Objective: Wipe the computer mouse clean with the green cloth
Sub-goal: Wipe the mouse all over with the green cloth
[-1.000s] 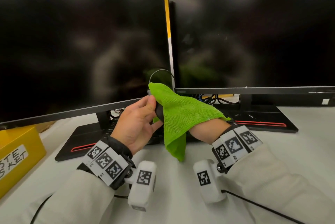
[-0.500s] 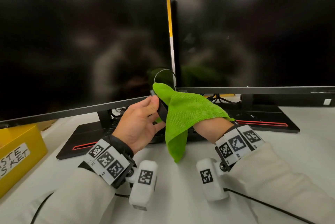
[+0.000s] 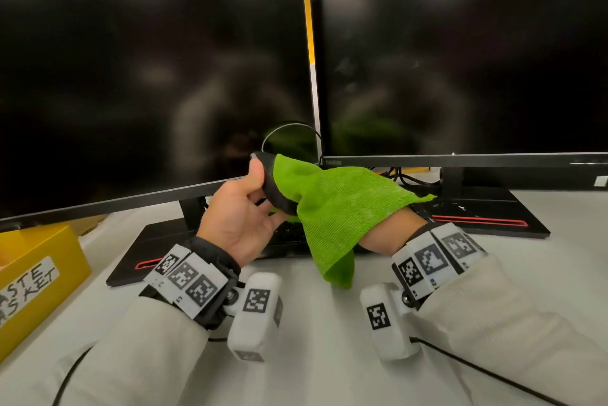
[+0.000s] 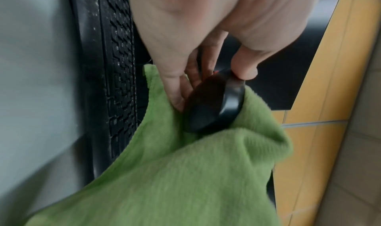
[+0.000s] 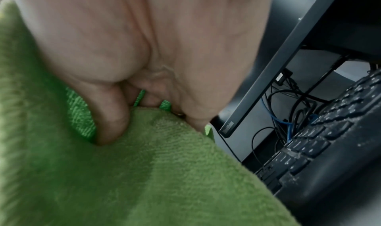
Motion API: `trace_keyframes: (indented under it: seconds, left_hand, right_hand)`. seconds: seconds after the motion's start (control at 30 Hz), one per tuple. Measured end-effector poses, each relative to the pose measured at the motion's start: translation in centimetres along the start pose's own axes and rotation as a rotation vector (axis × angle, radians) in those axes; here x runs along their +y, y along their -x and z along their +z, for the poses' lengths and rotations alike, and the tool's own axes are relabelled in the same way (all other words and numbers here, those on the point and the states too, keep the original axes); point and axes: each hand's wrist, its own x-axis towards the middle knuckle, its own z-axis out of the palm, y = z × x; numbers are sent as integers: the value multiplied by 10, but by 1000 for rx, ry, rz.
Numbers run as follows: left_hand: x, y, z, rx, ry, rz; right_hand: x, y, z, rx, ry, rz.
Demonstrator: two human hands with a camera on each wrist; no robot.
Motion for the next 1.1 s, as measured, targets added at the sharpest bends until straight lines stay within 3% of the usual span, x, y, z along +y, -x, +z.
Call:
trace_keyframes:
  seconds: [0.17,0.27,0.4,0.57,0.73,0.87,0.97,1.1]
  left_hand:
    - [7,5,0,20,40,-30]
    - [8,6,2,-40,33,-43]
    - [6,7,0,-127,16,-41]
    - [10,12,-3,-231,54,-44]
    - [8,12,-7,-295,36,-19]
    - [7,12,-8,-345,2,-9]
    - [6,11,-6,-343,-26,3]
    - [4,11,-4,-339,-68,-4]
  right_hand:
    - [5,-8,0,-23,-7,63]
    - [6,-12,-1,47,126,6]
    - [11,2,-5,138,57,-7]
    - [22,-3,-17,429,140,-51]
    - [21,-13,-11,434,265,-194]
    - [30,-16,-6,351,267,-28]
    - [38,-15,0,368,134,139]
    - [40,-20,4,507,-83,113]
